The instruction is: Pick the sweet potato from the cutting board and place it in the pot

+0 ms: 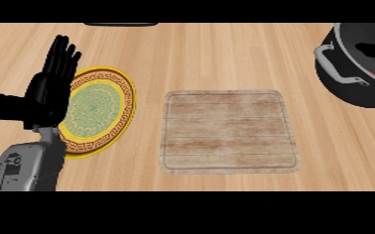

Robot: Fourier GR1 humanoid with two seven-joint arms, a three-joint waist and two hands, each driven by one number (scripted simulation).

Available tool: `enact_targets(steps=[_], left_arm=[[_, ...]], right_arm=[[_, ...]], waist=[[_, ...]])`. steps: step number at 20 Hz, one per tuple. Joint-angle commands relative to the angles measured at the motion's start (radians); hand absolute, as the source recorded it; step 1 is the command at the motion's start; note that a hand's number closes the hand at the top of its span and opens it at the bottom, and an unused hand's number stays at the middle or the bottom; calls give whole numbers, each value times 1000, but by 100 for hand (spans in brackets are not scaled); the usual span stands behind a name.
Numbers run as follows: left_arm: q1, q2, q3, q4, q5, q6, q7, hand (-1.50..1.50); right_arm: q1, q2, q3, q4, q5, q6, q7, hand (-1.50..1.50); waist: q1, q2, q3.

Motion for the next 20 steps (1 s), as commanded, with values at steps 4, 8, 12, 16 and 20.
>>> enact_targets(steps=[4,8,12,16,20], left_arm=[[5,-47,-35,-40,-44,65,22,0],[64,-38,-36,-78,-34,35,14,0],[24,-16,-3,7,-35,21,-35,0],[63,-46,-27,-30,-36,24,-36,0],[30,-5,21,0,-2,-3,-19,0]], right_arm=[[91,4,-125,-157,-227,-24,-168,-150],[190,-2,-134,-271,-290,-14,-198,-150],[315,45,-186,-409,-421,8,-297,-150],[487,55,-190,-617,-461,83,-232,-150],[637,112,-214,-779,-527,106,-245,-150]], waist=[[-18,-5,1],[-19,-7,-1],[-26,-6,-1],[-28,-9,-1],[-28,-7,-2]])
